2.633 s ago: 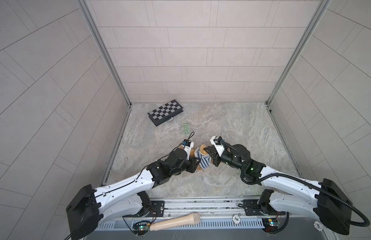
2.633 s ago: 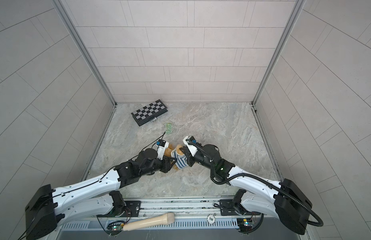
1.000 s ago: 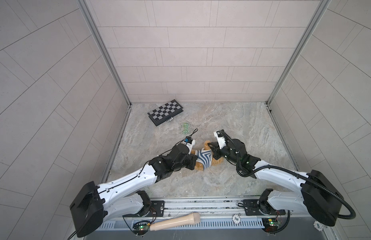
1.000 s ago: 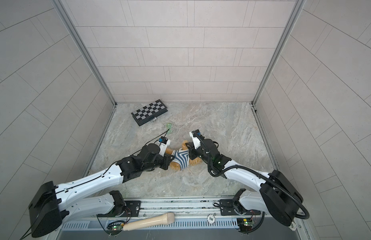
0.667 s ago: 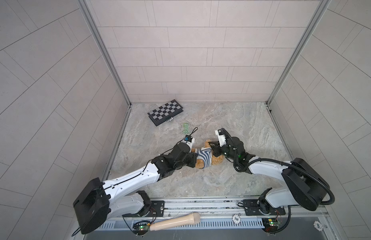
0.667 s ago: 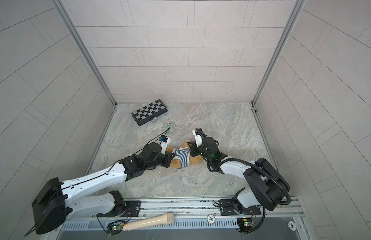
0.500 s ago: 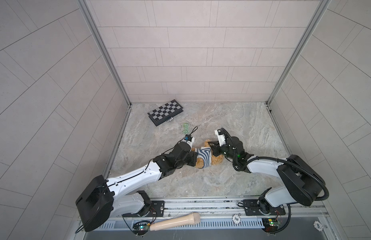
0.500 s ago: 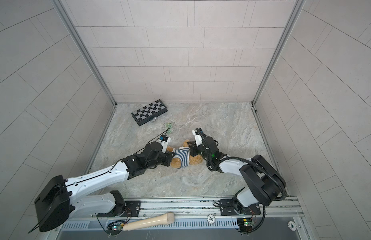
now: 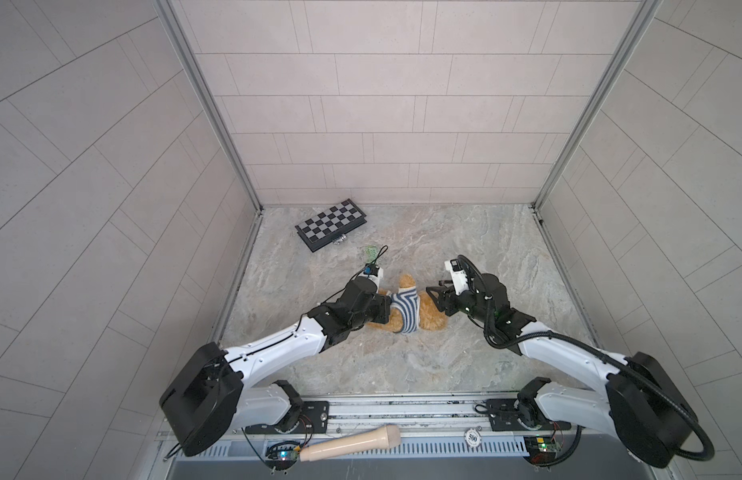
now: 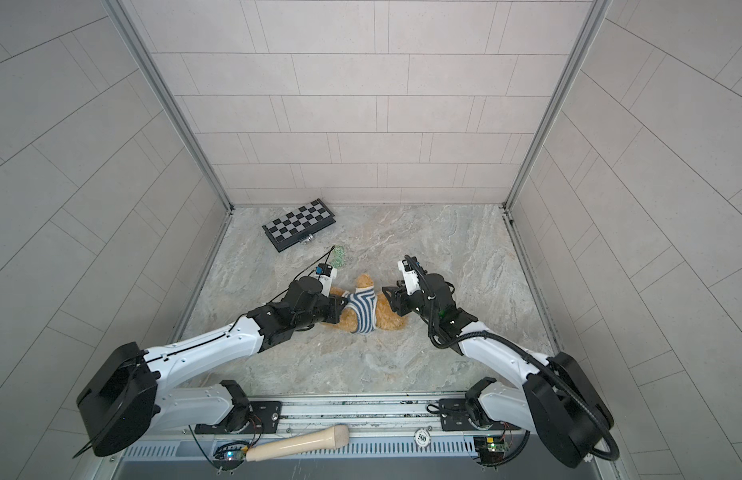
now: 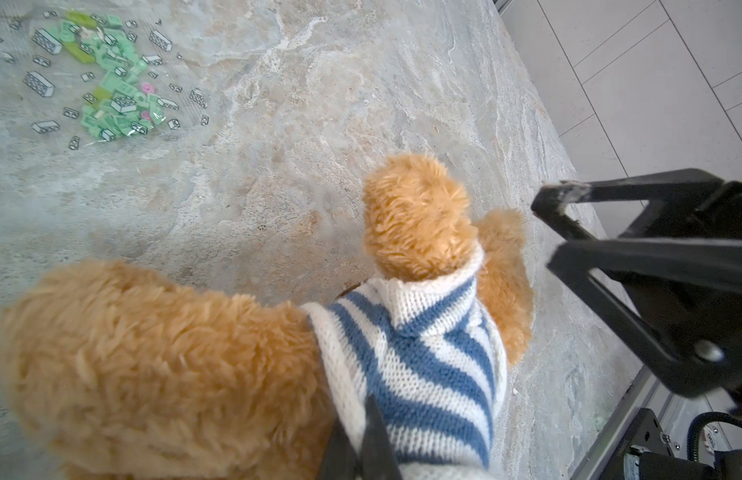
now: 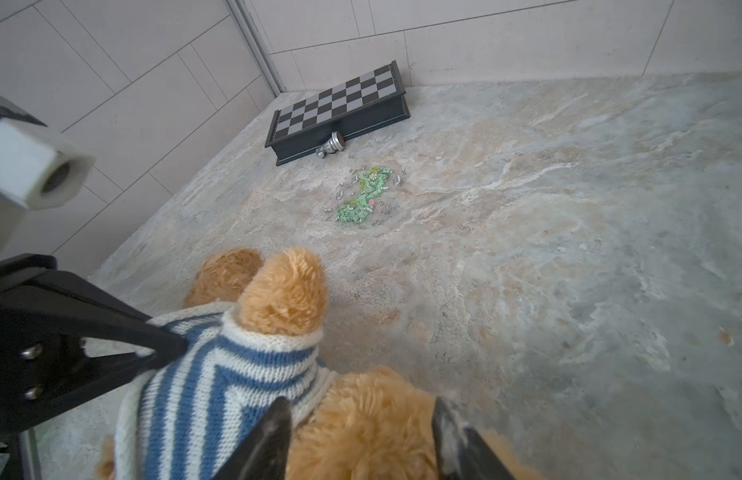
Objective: Dress the teddy bear
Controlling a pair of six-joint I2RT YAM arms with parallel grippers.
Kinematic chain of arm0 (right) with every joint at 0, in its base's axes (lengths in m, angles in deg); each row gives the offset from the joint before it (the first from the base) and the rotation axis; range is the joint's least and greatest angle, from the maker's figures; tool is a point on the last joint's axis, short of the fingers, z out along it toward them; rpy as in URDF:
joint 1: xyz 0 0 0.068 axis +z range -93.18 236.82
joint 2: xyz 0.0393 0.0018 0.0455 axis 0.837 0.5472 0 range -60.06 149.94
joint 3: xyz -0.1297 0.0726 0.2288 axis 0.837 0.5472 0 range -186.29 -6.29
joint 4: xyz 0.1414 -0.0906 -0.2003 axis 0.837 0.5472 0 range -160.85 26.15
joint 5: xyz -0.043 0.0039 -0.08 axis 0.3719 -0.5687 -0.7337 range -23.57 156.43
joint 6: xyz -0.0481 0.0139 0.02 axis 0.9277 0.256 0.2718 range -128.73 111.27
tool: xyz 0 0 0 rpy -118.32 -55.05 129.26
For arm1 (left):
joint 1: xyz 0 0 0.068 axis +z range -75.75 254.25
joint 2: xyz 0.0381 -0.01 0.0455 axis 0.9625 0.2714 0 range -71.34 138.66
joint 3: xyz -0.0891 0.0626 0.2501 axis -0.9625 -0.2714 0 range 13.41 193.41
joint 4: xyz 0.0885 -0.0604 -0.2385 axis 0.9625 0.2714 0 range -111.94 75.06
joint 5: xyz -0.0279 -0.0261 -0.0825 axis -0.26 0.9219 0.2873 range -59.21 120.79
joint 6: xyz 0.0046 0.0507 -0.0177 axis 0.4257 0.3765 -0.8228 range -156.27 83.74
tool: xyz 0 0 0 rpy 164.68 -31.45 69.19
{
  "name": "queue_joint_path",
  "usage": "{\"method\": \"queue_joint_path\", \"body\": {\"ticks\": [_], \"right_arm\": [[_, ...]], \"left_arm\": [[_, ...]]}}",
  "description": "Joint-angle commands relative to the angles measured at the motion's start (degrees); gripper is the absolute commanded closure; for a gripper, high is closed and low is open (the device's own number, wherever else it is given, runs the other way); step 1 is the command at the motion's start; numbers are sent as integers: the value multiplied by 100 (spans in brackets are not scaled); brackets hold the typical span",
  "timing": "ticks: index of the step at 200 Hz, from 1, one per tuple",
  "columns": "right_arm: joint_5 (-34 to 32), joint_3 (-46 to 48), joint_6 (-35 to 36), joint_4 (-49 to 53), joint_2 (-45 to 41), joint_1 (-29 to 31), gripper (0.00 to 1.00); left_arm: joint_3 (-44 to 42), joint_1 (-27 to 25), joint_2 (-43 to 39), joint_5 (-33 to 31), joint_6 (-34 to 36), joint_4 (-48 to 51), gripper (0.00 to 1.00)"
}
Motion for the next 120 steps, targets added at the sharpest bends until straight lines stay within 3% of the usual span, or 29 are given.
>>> {"method": "queue_joint_path", "body": {"ticks": [1,38,102,120], "right_arm": [[-84,214,65,876,-418,98,37],[-9,354,96,1171,-481,118,32],[73,147,181,656,629,256,32],[9,83,167,543,877,259,41]], "left_arm": [[-30,20,113,-11,61,8,100],[98,33,295,15,124,17,100],[55,31,274,50,75,-83,100],[68,33,292,60,71,-99,100]]}}
